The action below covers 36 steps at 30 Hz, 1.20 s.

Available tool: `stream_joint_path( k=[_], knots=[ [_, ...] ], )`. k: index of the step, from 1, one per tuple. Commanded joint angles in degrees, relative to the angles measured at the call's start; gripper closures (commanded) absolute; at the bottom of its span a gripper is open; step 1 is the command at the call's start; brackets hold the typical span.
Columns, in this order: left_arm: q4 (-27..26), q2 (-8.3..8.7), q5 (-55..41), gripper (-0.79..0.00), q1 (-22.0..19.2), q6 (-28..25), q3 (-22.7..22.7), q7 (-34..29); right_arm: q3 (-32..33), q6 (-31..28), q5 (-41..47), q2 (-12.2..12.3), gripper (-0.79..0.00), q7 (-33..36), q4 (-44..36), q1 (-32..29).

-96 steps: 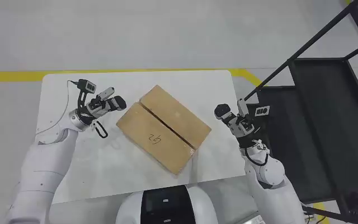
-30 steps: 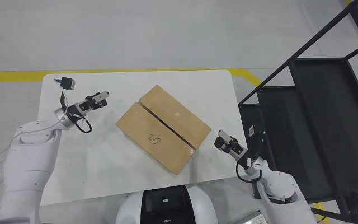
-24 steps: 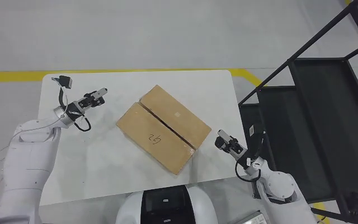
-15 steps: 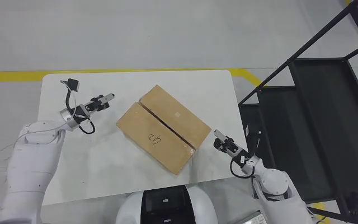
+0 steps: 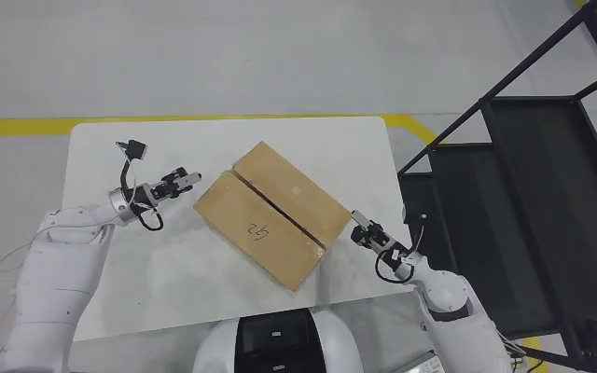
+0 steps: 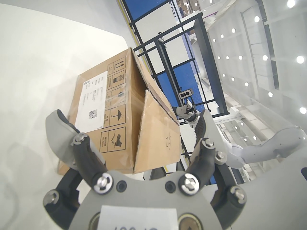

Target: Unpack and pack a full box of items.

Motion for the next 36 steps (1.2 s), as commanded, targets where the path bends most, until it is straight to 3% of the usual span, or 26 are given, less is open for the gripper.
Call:
stream_joint_path(
  k=[1,12,25,36],
  knots=[
    [-0.1,-0.15,-0.6,-0.785,-0.1,0.2,1.1,-0.9,-0.2,-0.3,1.2,0.0,-0.785,0.0,0.2,0.4],
    [1.2,0.24,-4.4,-0.785,0.5,0.6,2.5,-7.8,-2.0,-3.2,1.8,0.0,-0.785,-2.5,2.4,4.4],
    [-7.2,3.37,-8.1,-0.785,7.1,8.2,0.8,-15.4,-7.4,-1.6,-0.7,-0.4,-0.785,-4.9,5.6,12.0],
    [-9.4,4.87,-10.7,-0.785,9.4,10.6,0.4,-17.8,-10.1,0.4,-2.1,-0.6,-0.785,-5.0,7.3,18.5]
  ],
)
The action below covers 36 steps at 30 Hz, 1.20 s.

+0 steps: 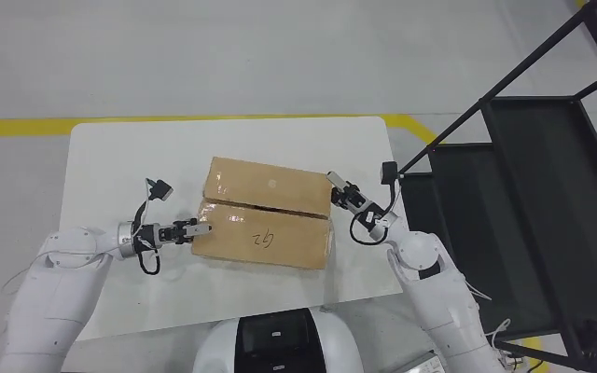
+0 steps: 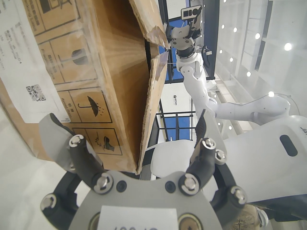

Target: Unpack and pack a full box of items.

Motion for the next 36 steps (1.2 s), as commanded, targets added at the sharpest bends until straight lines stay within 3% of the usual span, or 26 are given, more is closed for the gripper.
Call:
stream_joint_path(
  k=[1,8,14,21,25,36],
  knots=[
    [-0.4,0.09,-1.9,-0.785,0.1,0.6,0.3,-0.6,-0.4,0.2,0.1,-0.1,-0.785,-0.1,0.4,1.2],
    [0.1,0.32,-2.7,-0.785,-0.9,0.1,0.9,-0.1,-1.2,2.6,-1.6,0.0,-0.785,-0.4,1.6,4.6],
    [1.2,0.49,-1.9,-0.785,-1.5,-1.5,-1.2,6.0,3.2,2.0,-0.6,0.9,-0.785,2.2,-1.4,1.8],
    [-1.5,0.73,-12.7,-0.785,0.6,-4.6,-4.6,5.3,11.8,0.3,7.7,3.0,-0.785,22.2,-6.4,-5.9],
    [-2.1,0.69,-15.6,-0.785,0.9,-4.8,-4.9,4.8,14.1,-1.4,9.5,3.8,-0.785,29.3,-8.0,-8.5],
    [-0.3,-0.20,-13.3,-0.785,-1.1,-6.8,-2.3,8.7,7.6,-6.2,8.3,3.5,-0.785,24.6,-5.4,-6.2]
  ],
)
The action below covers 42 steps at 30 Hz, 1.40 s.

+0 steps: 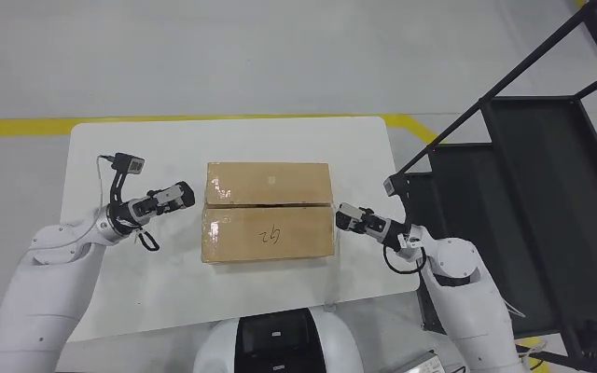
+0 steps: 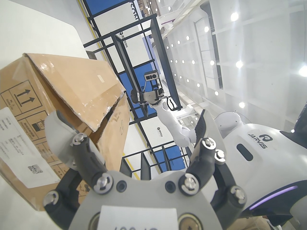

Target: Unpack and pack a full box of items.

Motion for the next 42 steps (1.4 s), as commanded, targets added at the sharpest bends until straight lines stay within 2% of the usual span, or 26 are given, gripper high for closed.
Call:
stream_joint_path(
  k=[1,5,11,20,24,29,35,42],
  knots=[
    [0.1,-0.08,-0.1,-0.785,0.0,-0.2,0.2,0.2,-1.2,-1.0,-1.8,-0.1,-0.785,-2.0,1.1,0.8],
    [0.5,-0.09,0.2,-0.785,0.3,-0.9,-0.1,0.8,-2.6,-2.3,-2.9,-0.1,-0.785,-4.3,3.0,2.0],
    [1.0,-0.03,-0.5,-0.785,1.0,-1.4,-0.9,1.3,-1.5,-4.8,-2.7,0.2,-0.785,-5.6,2.6,1.6],
    [0.8,-0.22,0.0,-0.785,1.1,-1.7,-0.6,1.8,-4.0,-4.2,-5.1,0.4,-0.785,-6.0,4.4,1.6],
    [0.7,-0.24,0.4,-0.785,1.0,-1.7,-0.7,1.9,-5.4,-4.7,-2.8,0.4,-0.785,-5.6,4.5,1.4],
    [-0.1,-0.17,-0.1,-0.785,1.5,-1.8,-1.3,1.8,-3.9,-5.6,4.0,0.9,-0.785,-0.9,1.1,-1.5],
    [-0.4,-0.39,-0.6,-0.785,1.8,-1.8,-0.5,1.5,0.1,-4.7,11.3,2.1,-0.785,8.2,-5.6,-7.6],
    [-0.3,-0.79,-1.5,-0.785,1.7,-1.4,0.7,1.7,0.0,-2.7,9.3,3.1,-0.785,15.6,-10.8,-14.8]
  ],
)
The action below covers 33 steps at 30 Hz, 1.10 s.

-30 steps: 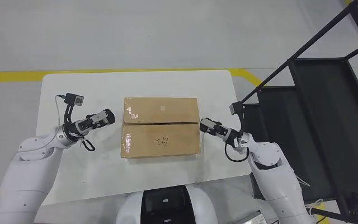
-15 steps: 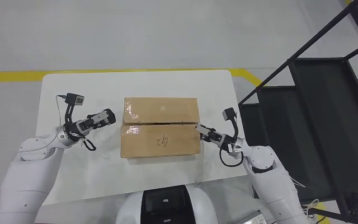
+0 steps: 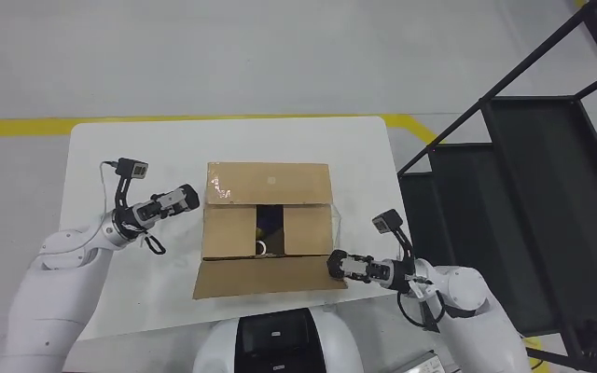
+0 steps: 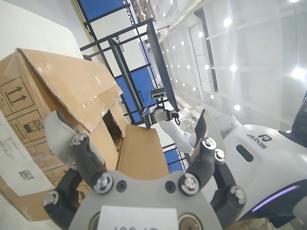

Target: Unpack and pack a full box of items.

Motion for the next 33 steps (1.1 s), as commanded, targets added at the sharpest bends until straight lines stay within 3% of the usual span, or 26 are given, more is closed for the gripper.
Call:
stream_joint_path(
  k=[1,8,20,28,33],
  knots=[
    [0.0,-0.12,-0.2,-0.785,0.0,0.2,0.4,0.3,-1.0,0.7,-1.2,0.1,-0.785,1.0,-0.7,-1.5],
    [-0.3,-0.24,-4.3,-0.785,0.3,2.5,0.9,-4.1,-6.6,1.1,-9.3,0.2,-0.785,-2.7,1.5,-2.2],
    [0.4,0.00,-8.9,-0.785,0.9,8.0,0.1,-9.9,-14.4,2.5,-14.1,-0.3,-0.785,-10.7,9.6,4.4],
    [6.4,-1.79,-7.2,-0.785,-4.3,6.4,5.4,-7.8,-15.4,2.7,-13.0,-0.1,-0.785,-12.2,11.6,6.4],
    [7.8,-2.96,-11.0,-0.785,-7.3,6.2,7.4,-8.1,-16.5,2.7,-13.3,0.0,-0.785,-13.0,12.7,7.2]
  ],
)
